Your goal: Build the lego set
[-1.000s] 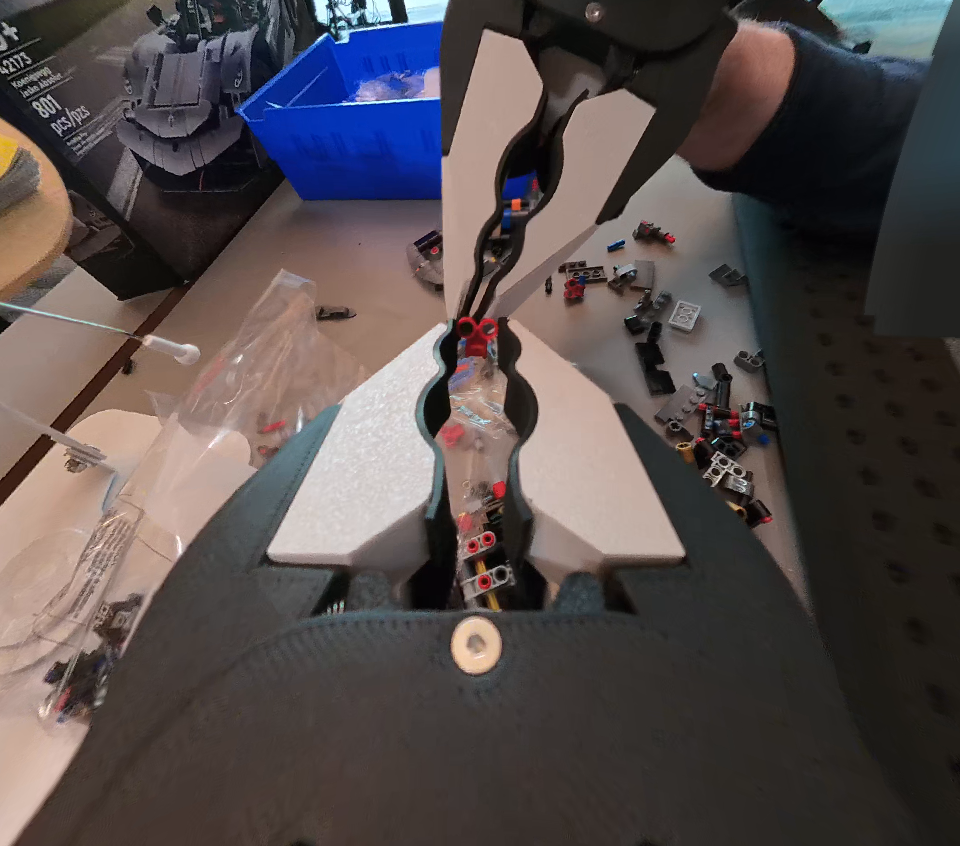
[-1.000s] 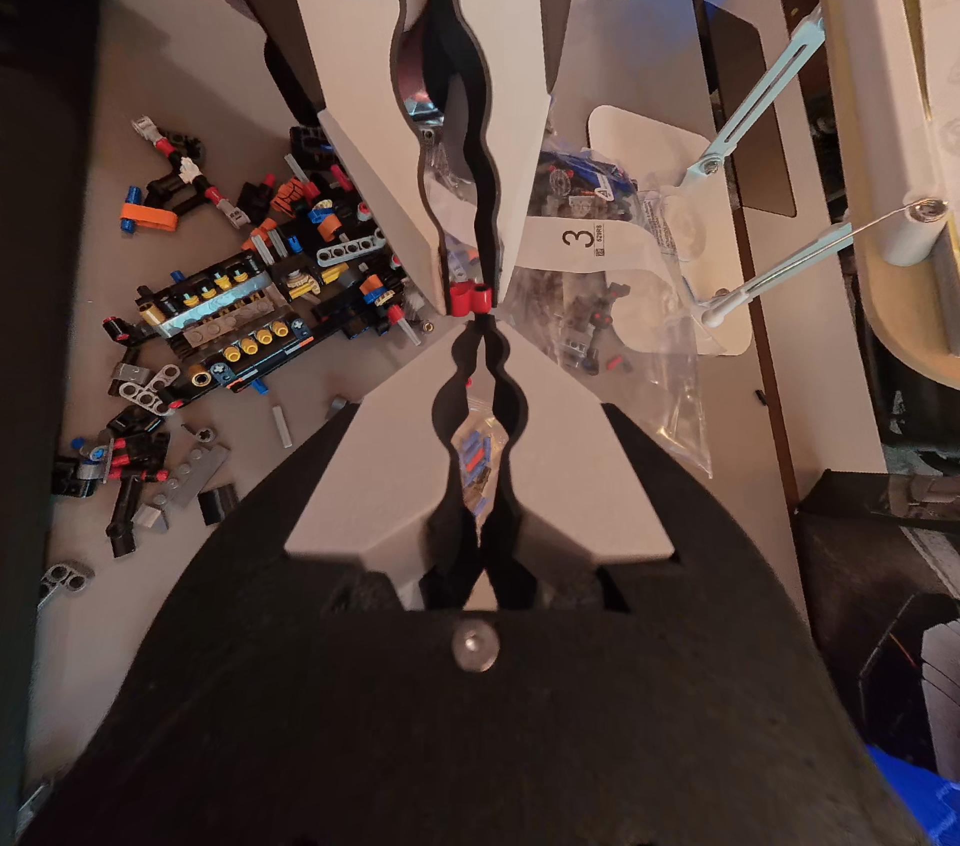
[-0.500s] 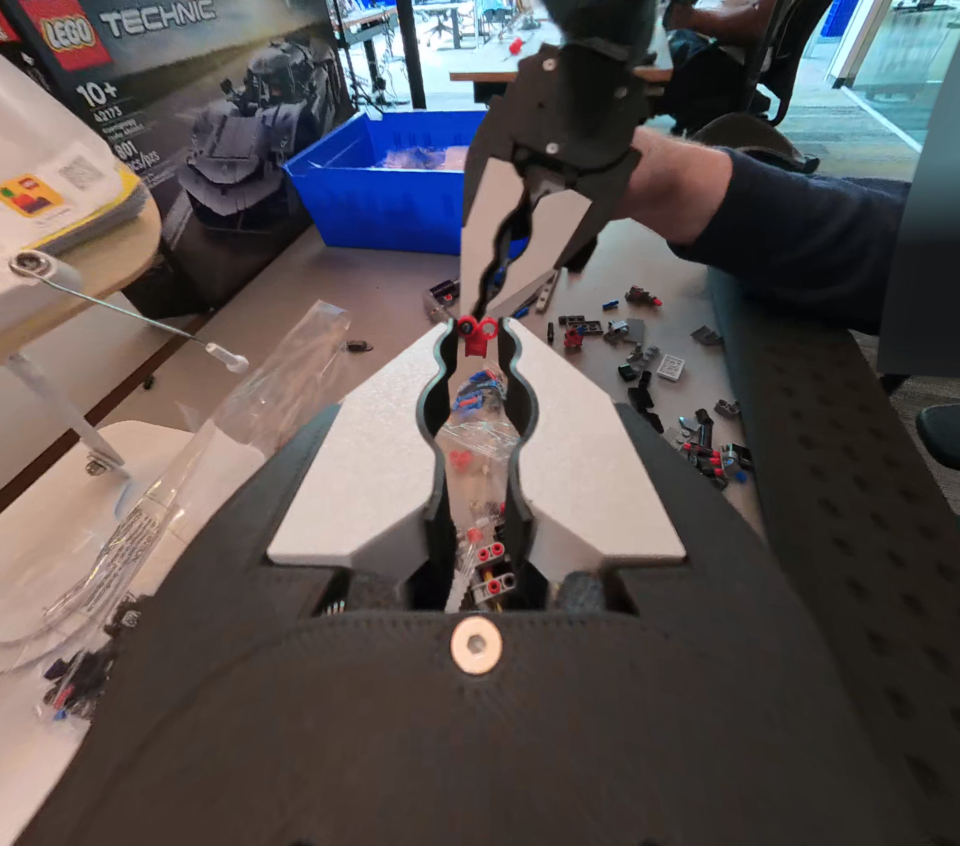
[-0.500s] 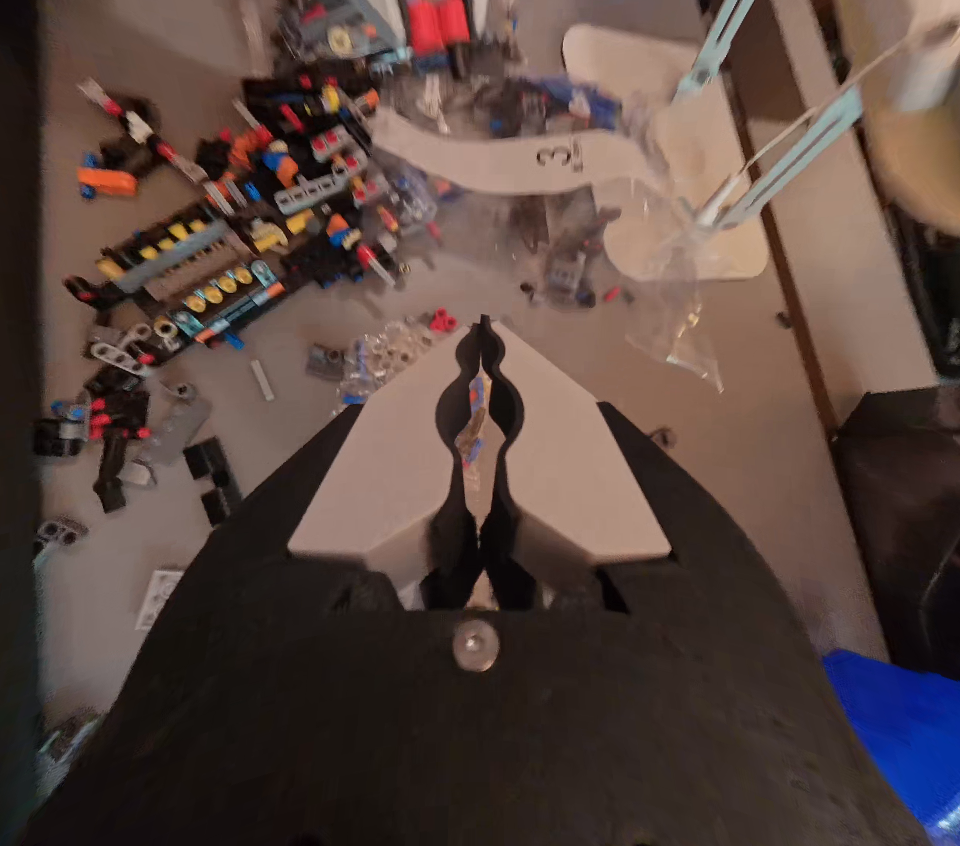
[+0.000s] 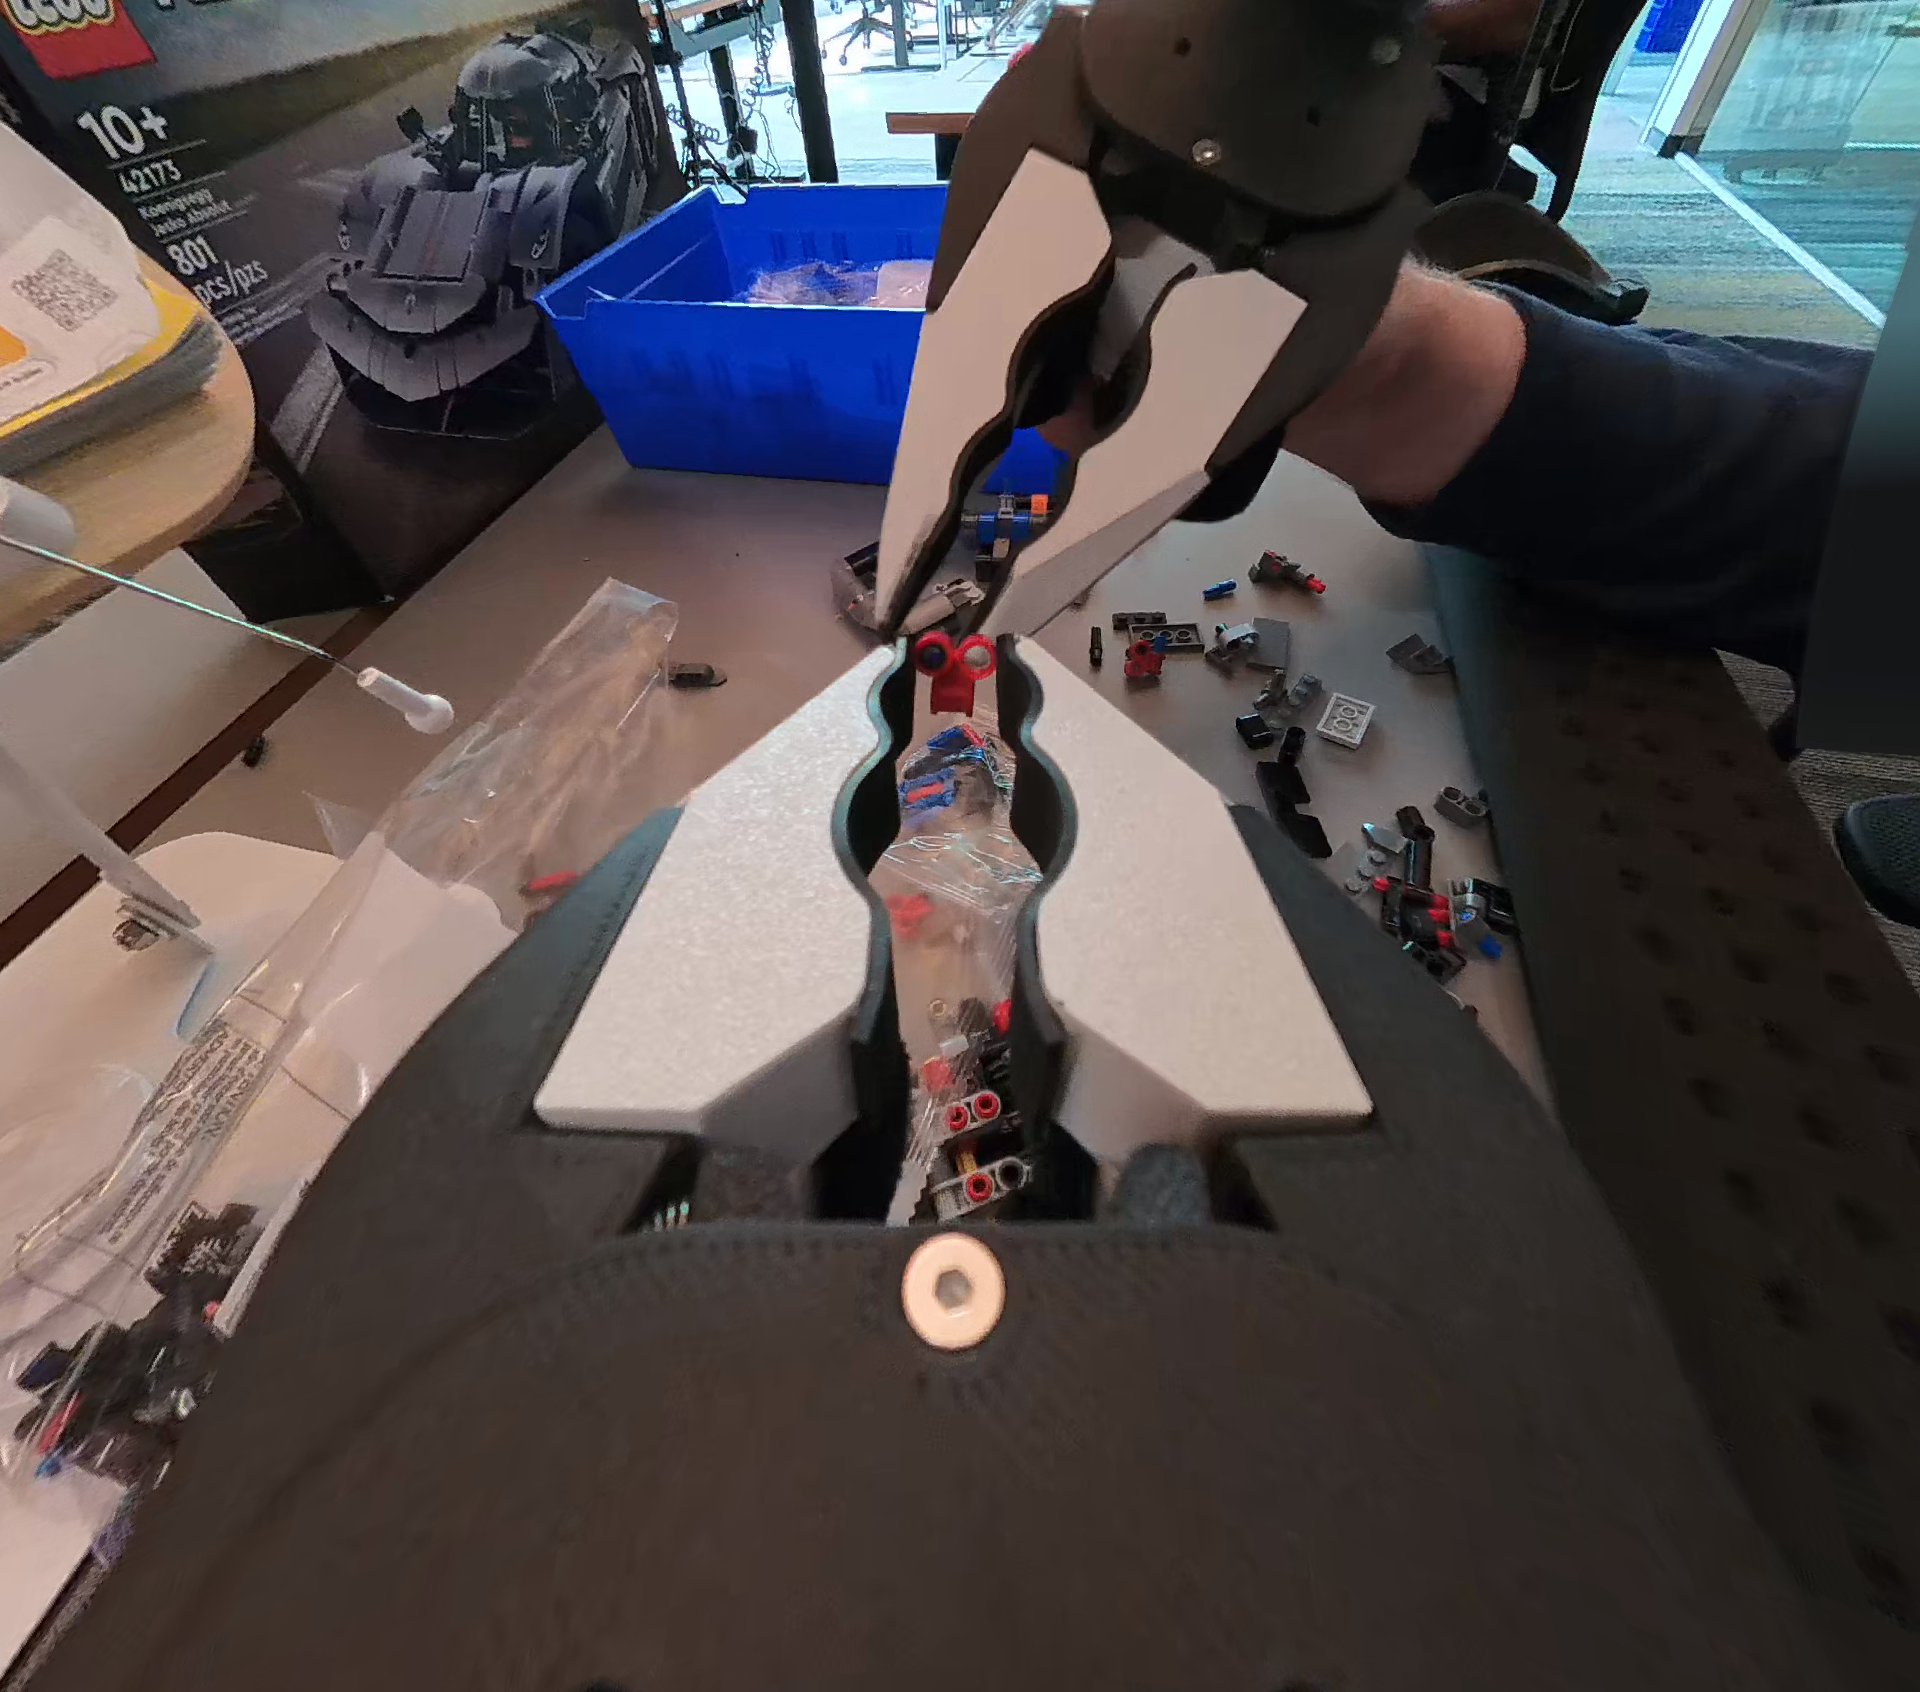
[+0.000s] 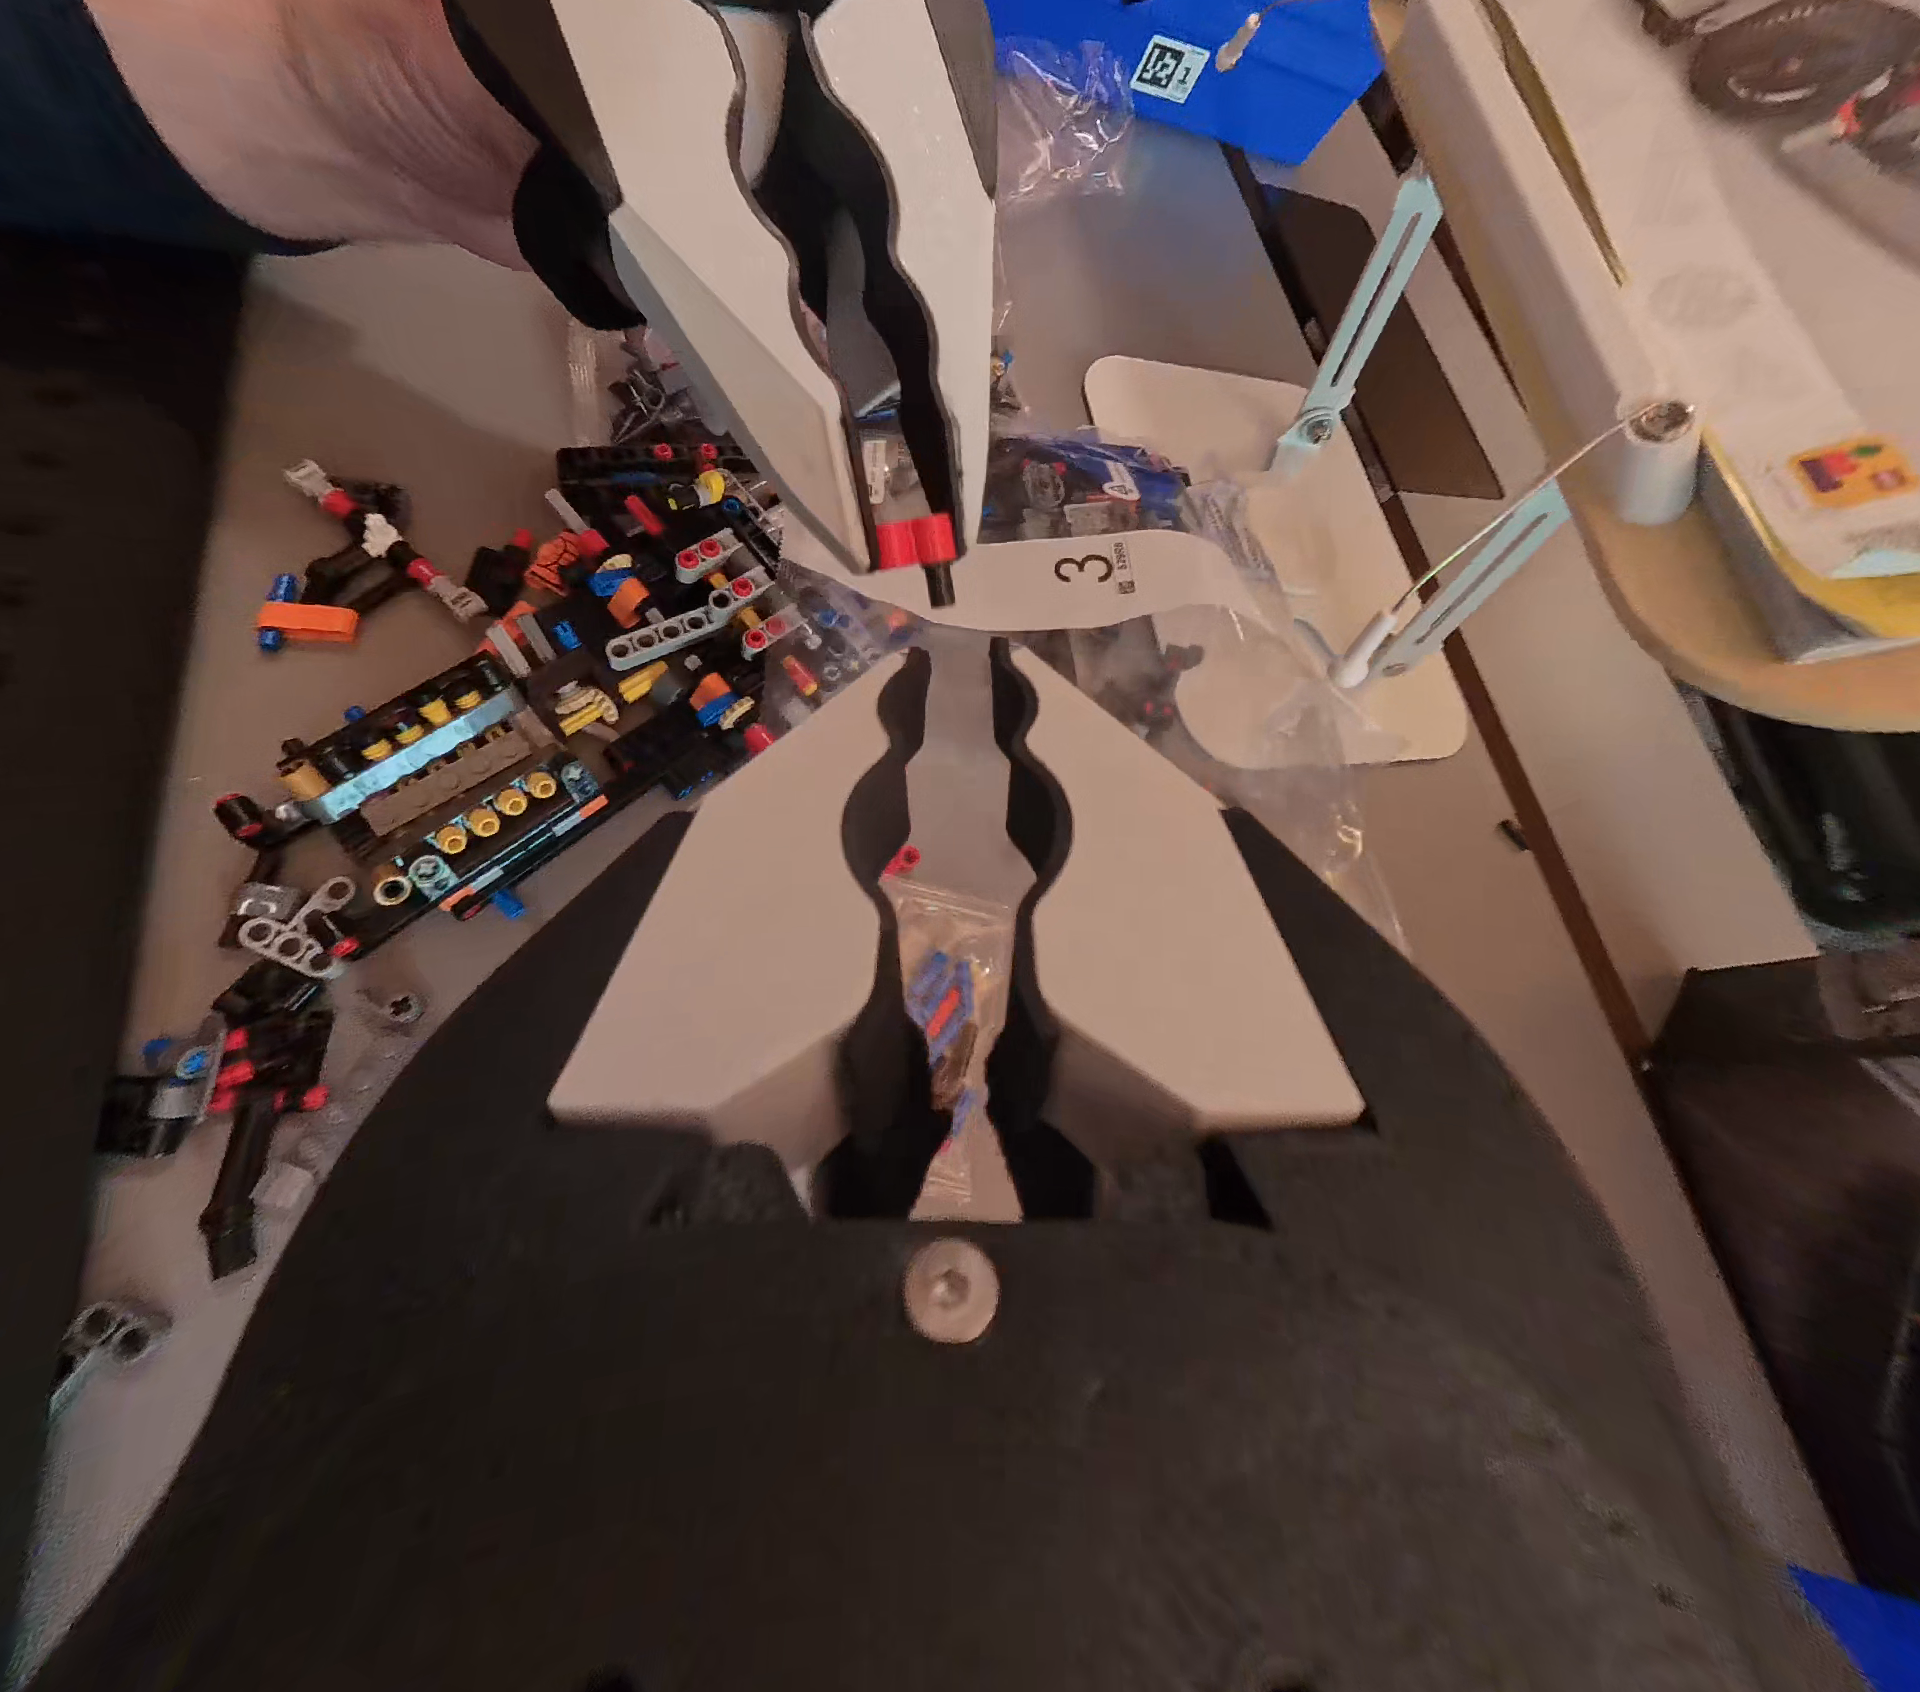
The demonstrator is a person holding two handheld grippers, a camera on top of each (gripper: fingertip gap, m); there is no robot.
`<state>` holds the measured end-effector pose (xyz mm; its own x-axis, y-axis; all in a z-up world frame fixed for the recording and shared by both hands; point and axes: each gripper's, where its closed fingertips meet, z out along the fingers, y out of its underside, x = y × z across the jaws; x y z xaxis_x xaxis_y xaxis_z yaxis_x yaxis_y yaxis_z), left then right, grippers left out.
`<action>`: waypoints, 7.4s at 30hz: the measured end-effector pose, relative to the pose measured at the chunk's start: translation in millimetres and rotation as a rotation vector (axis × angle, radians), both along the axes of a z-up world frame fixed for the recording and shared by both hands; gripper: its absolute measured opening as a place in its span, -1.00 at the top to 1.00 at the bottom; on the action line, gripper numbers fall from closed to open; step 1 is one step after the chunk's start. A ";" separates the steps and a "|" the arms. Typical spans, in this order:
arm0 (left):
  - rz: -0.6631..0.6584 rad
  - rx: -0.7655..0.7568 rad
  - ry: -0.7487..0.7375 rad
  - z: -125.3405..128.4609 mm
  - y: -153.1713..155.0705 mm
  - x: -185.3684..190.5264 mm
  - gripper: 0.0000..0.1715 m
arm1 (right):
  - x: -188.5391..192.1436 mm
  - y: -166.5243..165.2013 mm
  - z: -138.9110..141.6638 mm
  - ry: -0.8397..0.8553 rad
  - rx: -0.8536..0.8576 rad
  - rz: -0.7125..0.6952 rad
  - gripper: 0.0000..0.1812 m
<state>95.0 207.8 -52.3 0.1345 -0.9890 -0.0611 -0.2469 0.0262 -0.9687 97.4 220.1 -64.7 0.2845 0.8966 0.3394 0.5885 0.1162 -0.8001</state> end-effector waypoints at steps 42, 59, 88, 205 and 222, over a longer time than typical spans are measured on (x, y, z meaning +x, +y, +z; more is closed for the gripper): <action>0.068 -0.118 -0.147 25.7 20.5 -24.1 0.86 | 45.2 48.6 -85.9 -0.288 -0.290 -0.284 0.99; 0.064 -0.165 -0.119 12.3 22.4 -16.5 0.85 | 32.1 67.3 -64.1 -0.048 -0.345 -0.296 0.74; 0.212 0.531 0.306 -16.9 15.7 7.7 0.85 | -8.9 -3.3 3.3 0.488 -0.793 0.136 0.76; 0.354 0.346 0.265 -17.7 47.4 -15.6 0.91 | 52.0 11.5 -130.7 -0.347 -0.732 -0.207 0.93; 0.341 0.339 0.291 -24.5 47.2 -13.0 0.90 | 46.7 5.3 -118.2 -0.356 -0.650 -0.150 0.71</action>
<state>82.0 255.0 -76.9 0.3735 -0.8109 -0.4504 -0.5515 0.1963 -0.8108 144.1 225.4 -182.9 0.3909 0.9080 -0.1507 0.7967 -0.4157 -0.4387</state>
